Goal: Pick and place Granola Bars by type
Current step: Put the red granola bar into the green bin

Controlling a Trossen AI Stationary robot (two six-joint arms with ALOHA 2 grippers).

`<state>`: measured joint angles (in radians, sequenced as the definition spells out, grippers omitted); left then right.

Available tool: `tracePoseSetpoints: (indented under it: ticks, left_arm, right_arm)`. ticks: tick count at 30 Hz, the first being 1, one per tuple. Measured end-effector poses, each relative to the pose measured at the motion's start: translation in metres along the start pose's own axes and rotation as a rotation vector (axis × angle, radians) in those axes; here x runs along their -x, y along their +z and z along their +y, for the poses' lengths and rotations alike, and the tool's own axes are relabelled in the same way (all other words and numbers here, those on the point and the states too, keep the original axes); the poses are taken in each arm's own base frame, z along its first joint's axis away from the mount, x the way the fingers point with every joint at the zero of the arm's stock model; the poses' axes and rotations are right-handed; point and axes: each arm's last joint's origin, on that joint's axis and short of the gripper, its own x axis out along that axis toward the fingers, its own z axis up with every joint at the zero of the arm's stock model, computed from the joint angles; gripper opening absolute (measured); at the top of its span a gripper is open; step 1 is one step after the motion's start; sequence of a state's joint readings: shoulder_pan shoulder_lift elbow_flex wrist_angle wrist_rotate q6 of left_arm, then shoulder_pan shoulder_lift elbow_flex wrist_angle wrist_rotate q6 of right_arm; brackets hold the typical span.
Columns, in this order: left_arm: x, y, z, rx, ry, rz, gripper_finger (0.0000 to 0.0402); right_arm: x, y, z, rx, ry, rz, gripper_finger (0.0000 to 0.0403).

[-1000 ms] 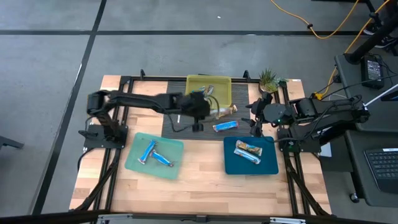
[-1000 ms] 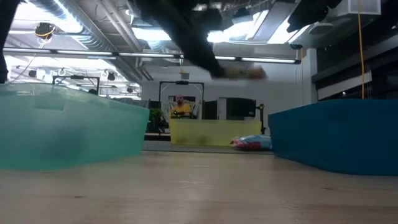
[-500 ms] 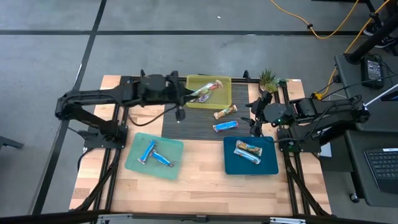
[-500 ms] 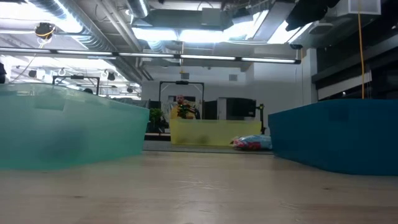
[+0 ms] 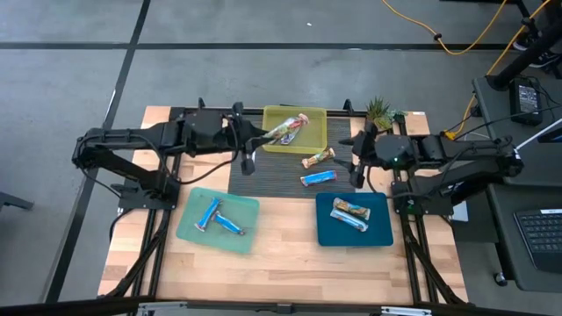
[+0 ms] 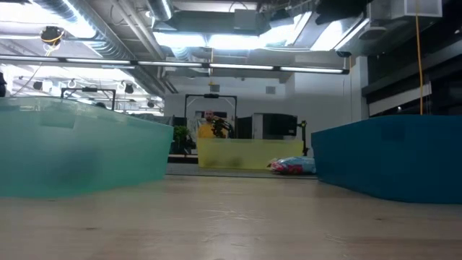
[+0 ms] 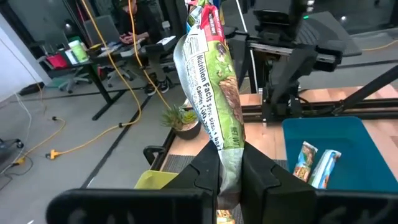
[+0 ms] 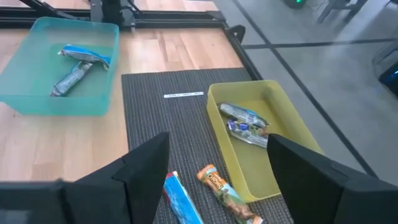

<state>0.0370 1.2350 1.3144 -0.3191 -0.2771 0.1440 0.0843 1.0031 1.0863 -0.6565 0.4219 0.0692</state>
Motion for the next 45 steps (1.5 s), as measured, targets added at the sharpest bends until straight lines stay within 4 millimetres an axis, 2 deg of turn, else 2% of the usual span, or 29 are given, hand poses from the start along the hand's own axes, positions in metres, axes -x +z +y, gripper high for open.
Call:
tracePoseSetpoints:
  ticks: [4,13,17,22,25,33,38,40,45]
  left_arm:
    - [0.001,-0.001,-0.003,-0.006,0.007,0.018,0.0026]
    - [0.007,-0.017,-0.018,0.043,-0.036,0.188,0.0026]
    - [0.018,-0.036,-0.032,0.089,-0.103,0.397,0.0024]
    - [0.041,-0.062,-0.05,0.138,-0.141,0.706,0.0023]
    - [0.05,-0.074,-0.058,0.16,-0.143,0.818,0.0026]
    - [0.061,-0.079,-0.071,0.207,-0.156,0.866,0.0023]
    - [0.058,-0.082,-0.079,0.173,-0.083,0.845,0.0024]
    - [0.056,-0.091,-0.084,0.149,-0.087,0.866,0.0023]
    - [0.053,-0.128,-0.1,0.195,-0.136,0.958,0.0022]
  right_arm:
    - [-0.003,0.0,-0.006,-0.009,0.0,0.007,0.0272]
    - [-0.005,0.0,-0.013,0.01,-0.014,0.015,0.0272]
    - [-0.006,0.0,-0.015,0.007,0.019,0.02,0.0272]
    - [-0.008,0.0,-0.019,0.037,0.012,0.024,0.0272]
    - [-0.009,0.0,-0.022,0.059,-0.002,0.027,0.0272]
    - [-0.012,0.0,-0.033,0.058,0.014,0.033,0.0272]
    - [-0.013,0.0,-0.038,0.065,0.006,0.028,0.0272]
    - [-0.013,0.0,-0.039,0.061,0.007,0.028,0.0272]
    - [-0.014,0.0,-0.042,0.064,-0.001,0.032,0.0272]
